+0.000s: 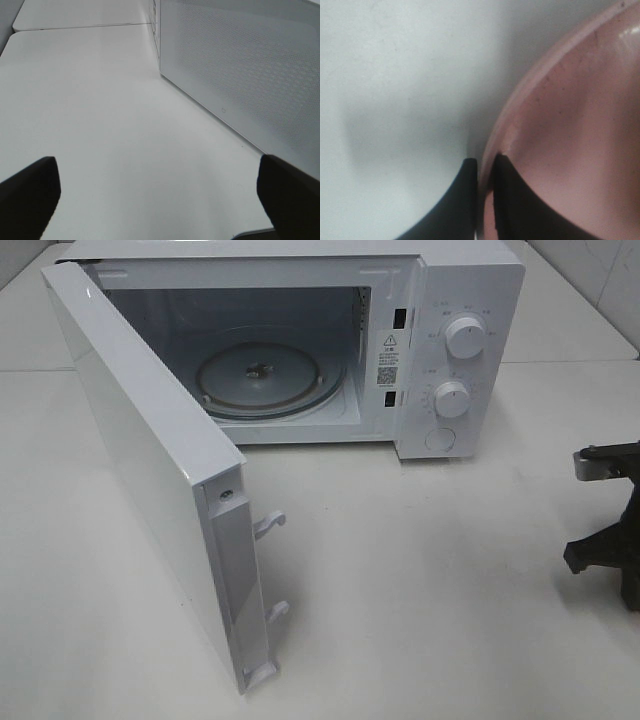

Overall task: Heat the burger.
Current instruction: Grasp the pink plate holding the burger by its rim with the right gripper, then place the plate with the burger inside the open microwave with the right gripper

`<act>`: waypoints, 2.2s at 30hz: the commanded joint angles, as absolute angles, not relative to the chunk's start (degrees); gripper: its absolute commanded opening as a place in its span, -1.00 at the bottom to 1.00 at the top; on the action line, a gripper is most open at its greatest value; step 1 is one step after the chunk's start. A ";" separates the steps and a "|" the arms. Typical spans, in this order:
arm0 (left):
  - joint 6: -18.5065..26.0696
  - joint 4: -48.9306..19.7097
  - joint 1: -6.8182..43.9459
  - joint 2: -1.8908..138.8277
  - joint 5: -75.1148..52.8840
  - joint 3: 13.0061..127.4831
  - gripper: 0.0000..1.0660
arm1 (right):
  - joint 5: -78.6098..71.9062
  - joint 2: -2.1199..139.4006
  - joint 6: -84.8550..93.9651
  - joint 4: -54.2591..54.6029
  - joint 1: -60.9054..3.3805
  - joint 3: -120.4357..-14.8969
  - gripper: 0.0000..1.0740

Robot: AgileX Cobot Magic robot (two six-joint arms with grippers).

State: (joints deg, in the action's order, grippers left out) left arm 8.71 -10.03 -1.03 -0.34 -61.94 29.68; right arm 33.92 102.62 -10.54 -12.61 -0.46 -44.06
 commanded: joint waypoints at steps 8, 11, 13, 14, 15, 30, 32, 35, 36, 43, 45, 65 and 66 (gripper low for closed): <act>8.54 -10.20 -1.26 -1.09 -61.19 29.79 0.88 | 33.80 103.30 -10.31 -11.86 -0.34 -43.77 -1.00; 8.54 -10.20 -1.26 -1.09 -61.19 29.79 0.88 | 34.21 103.30 -10.60 -11.97 -0.34 -43.77 -1.00; 8.54 -10.20 -1.26 -1.09 -61.19 29.79 0.88 | 34.49 103.30 -11.17 -12.09 -0.86 -43.77 -1.00; 8.54 -10.20 -1.26 -1.09 -61.19 29.79 0.88 | 34.84 103.30 -11.40 -12.49 -1.38 -43.77 -1.00; 8.54 -10.20 -1.26 -1.09 -61.19 29.79 0.88 | 35.24 103.30 -11.86 -13.18 -2.12 -43.77 -1.00; 8.54 -10.20 -1.26 -1.09 -61.19 29.79 0.88 | 39.59 100.38 -22.92 -24.18 -9.17 -43.77 -1.00; 8.54 -10.20 -1.26 -1.09 -61.19 29.79 0.88 | 40.22 99.92 -23.66 -25.27 -9.80 -43.77 -1.00; 8.54 -10.20 -1.26 -1.09 -61.19 29.79 0.88 | 42.80 98.78 -25.90 -28.65 -12.15 -43.77 -1.00; 8.54 -10.20 -1.26 -1.09 -61.19 29.79 0.88 | 42.80 98.78 -25.90 -28.65 -12.15 -43.77 -1.00; 8.54 -10.20 -1.26 -1.09 -61.19 29.79 0.88 | 46.64 98.66 -29.56 -32.83 -16.27 -43.77 -1.00; 8.54 -10.20 -1.26 -1.09 -61.19 29.79 0.88 | 47.04 98.66 -29.85 -33.17 -16.67 -43.77 -1.00; 8.54 -10.20 -1.26 -1.09 -61.19 29.79 0.88 | 55.00 98.66 -33.80 -37.76 -26.59 -43.77 -1.00; 8.54 -10.20 -1.26 -1.09 -61.19 29.79 0.88 | 55.00 98.66 -33.80 -37.76 -26.59 -43.77 -1.00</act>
